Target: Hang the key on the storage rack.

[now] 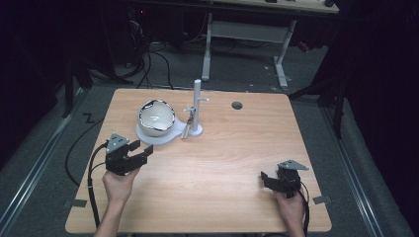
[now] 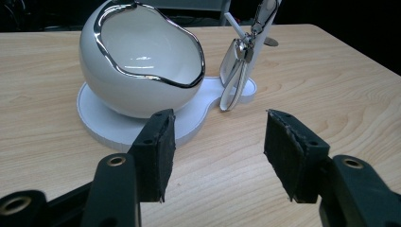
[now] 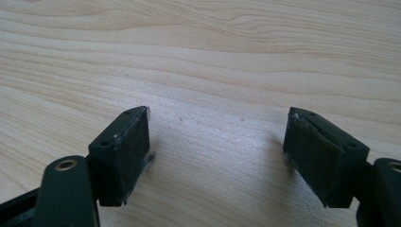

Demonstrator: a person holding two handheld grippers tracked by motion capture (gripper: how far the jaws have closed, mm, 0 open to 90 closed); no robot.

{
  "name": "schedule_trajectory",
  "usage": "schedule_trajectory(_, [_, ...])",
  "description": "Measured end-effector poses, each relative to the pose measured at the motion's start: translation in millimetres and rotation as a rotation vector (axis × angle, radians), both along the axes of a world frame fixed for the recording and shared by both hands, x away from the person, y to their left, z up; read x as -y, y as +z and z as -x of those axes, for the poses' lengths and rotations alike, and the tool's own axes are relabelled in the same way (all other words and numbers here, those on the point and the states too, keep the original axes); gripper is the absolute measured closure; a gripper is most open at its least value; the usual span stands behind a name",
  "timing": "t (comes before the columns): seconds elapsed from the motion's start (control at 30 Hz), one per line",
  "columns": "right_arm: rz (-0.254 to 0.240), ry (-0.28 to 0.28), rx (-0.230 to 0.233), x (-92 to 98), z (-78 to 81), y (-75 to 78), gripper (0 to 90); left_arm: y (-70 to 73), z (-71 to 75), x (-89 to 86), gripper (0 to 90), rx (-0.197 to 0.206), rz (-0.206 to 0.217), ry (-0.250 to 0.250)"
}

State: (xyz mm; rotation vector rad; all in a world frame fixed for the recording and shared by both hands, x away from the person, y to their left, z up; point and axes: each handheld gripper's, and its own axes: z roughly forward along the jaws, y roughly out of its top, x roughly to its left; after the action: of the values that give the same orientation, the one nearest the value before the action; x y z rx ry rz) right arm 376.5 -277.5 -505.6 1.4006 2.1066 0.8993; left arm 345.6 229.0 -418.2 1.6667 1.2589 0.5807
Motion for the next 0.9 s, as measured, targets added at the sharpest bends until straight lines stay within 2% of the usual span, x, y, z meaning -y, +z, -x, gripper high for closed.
schedule_trajectory(0.33, [0.000, 0.000, 0.000, 0.0, 0.0, 0.0, 23.6, -6.2, 6.8, -2.6, 43.8, -0.010, -0.001, 0.007])
schedule_trajectory(0.43, [0.000, 0.000, 0.000, 0.0, 0.0, 0.0, 23.5, -8.1, 9.5, -4.4, 43.8, -0.010, 0.012, 0.015])
schedule_trajectory(0.9, [0.000, 0.000, 0.000, 0.0, 0.0, 0.0, 23.6, -19.6, 14.6, -6.1, 43.7, -0.031, 0.025, 0.018])
